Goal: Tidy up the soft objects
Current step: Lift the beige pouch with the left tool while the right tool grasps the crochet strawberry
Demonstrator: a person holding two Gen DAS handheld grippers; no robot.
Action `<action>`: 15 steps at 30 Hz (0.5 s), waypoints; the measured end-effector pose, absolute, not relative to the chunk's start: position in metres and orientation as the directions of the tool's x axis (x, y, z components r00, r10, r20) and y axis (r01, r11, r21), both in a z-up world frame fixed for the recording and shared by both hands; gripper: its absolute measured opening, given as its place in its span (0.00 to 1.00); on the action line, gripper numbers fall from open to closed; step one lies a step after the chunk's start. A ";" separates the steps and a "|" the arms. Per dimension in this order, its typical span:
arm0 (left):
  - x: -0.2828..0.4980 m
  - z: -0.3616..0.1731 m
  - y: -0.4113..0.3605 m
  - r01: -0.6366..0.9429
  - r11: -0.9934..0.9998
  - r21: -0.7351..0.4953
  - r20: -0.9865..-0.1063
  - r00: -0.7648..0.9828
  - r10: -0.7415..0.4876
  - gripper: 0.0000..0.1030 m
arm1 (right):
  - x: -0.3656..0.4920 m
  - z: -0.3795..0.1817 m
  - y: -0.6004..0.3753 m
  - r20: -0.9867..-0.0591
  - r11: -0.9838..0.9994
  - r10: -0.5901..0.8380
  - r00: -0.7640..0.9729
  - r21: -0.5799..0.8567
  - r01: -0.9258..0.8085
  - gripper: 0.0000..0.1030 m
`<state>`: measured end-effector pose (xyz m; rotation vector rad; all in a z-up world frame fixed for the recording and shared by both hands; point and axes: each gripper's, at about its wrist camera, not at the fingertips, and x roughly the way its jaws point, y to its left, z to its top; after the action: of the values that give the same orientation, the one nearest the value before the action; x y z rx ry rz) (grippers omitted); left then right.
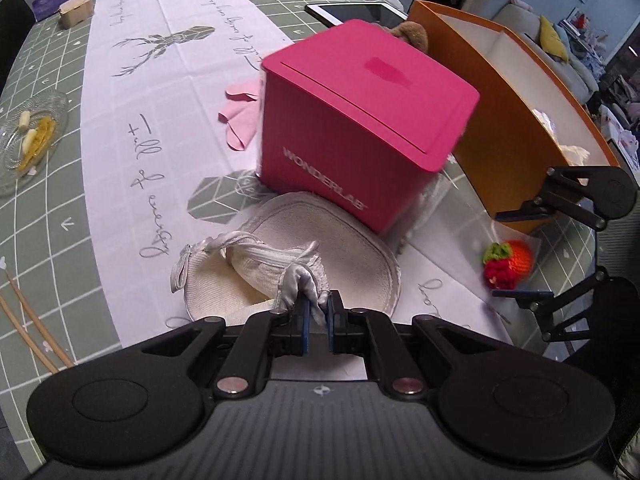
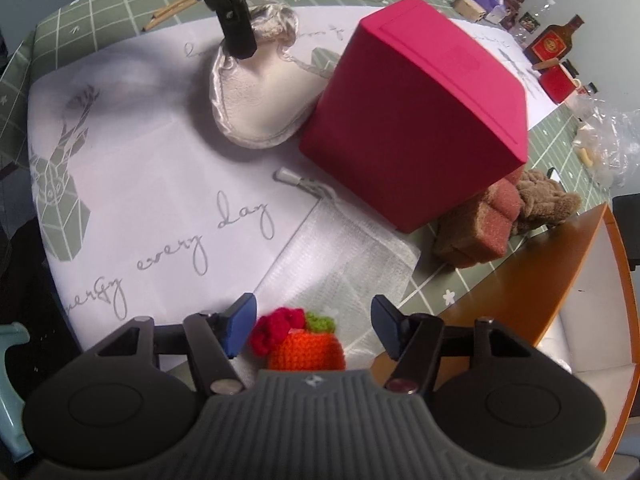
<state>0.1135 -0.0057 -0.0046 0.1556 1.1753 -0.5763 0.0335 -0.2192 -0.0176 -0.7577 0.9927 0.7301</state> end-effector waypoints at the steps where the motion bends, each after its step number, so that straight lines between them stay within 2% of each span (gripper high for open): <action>1: 0.111 -0.004 -0.006 0.505 0.844 -0.182 -0.902 0.257 -0.348 0.09 | 0.033 -0.019 -0.219 -0.918 0.525 0.180 0.355 -0.215 -0.823 0.60; 11: 0.091 0.002 -0.016 0.550 0.811 -0.201 -0.896 0.232 -0.379 0.09 | 0.024 -0.024 -0.215 -0.951 0.485 0.112 0.287 -0.199 -0.851 0.58; 13: 0.088 0.003 -0.019 0.561 0.803 -0.200 -0.894 0.231 -0.383 0.09 | 0.024 -0.023 -0.216 -0.954 0.492 0.103 0.282 -0.197 -0.848 0.52; 14: 0.087 0.004 -0.020 0.564 0.801 -0.200 -0.893 0.231 -0.386 0.09 | 0.024 -0.023 -0.216 -0.954 0.494 0.092 0.285 -0.205 -0.845 0.44; 15: 0.086 0.005 -0.020 0.566 0.799 -0.203 -0.891 0.231 -0.390 0.08 | 0.025 -0.022 -0.217 -0.955 0.499 0.086 0.284 -0.205 -0.842 0.44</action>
<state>0.0864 -0.0202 0.0049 0.1768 1.1646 -0.6621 0.0255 -0.2167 -0.0225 -0.8395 1.1118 0.7294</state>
